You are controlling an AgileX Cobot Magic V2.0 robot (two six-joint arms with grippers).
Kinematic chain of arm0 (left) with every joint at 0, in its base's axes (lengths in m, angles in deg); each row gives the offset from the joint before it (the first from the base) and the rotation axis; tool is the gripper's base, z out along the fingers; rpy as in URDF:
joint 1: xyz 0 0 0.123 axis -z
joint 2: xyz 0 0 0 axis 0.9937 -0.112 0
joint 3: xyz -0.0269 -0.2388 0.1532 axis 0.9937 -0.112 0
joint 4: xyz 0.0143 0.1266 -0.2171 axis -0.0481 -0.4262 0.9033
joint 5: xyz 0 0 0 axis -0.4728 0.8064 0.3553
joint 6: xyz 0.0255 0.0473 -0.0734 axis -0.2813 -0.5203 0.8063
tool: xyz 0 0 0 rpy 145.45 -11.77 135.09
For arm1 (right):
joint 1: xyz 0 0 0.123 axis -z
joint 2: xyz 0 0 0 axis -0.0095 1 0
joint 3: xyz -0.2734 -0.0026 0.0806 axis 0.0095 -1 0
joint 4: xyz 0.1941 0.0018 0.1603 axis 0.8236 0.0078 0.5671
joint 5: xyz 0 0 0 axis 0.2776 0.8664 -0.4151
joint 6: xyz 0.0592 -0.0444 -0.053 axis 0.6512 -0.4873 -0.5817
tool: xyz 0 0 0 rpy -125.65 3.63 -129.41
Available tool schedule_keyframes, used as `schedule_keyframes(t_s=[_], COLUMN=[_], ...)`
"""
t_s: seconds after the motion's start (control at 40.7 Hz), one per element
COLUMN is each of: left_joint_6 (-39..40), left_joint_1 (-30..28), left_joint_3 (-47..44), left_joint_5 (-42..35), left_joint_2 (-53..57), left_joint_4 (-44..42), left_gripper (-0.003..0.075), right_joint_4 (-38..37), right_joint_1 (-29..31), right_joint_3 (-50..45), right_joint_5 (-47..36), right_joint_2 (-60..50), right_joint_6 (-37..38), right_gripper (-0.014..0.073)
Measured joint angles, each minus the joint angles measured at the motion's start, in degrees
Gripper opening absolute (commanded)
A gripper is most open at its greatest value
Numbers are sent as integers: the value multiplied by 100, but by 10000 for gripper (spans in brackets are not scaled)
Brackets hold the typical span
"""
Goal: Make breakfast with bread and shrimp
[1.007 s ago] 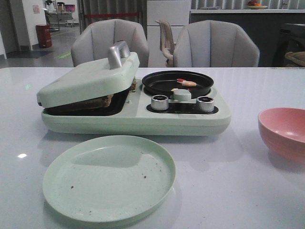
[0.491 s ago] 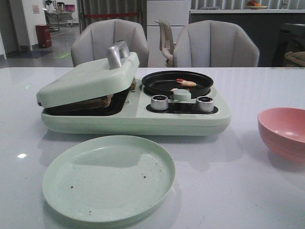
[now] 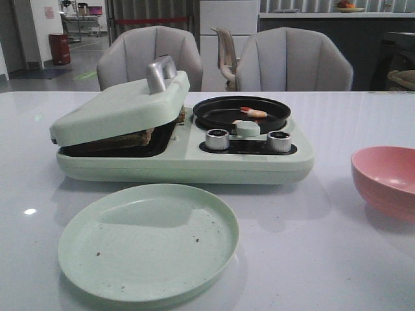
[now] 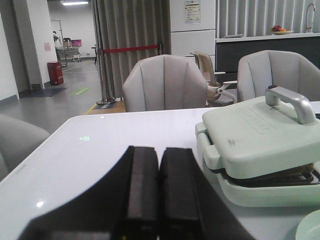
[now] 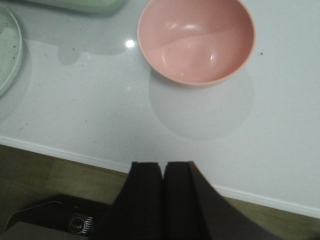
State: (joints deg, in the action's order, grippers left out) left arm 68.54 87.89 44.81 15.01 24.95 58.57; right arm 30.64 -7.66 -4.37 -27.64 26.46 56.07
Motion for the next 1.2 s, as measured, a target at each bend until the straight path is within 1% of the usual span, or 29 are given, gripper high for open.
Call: schedule_keyframes(t_s=[0.688,0.835,0.958,1.081,1.204], left_joint_6=[0,0,0,0,0], left_joint_1=[0,0,0,0,0], left_joint_3=[0,0,0,0,0], left_joint_5=[-10,-9,-9,-9,-9], left_joint_2=[0,0,0,0,0], left_joint_4=[0,0,0,0,0], left_gripper=[101,101,101,101,101], right_joint_4=[-38,0,0,0,-38], right_joint_1=[0,0,224,700,1001], right_joint_3=[0,-67,-357,-962,-1640], right_joint_5=[0,-50,-410,-1172,-2144], right_joint_2=[0,-309,-857,-1490,-2159], right_joint_6=[0,0,-25,-122,-182], right_gripper=[36,36,36,36,36])
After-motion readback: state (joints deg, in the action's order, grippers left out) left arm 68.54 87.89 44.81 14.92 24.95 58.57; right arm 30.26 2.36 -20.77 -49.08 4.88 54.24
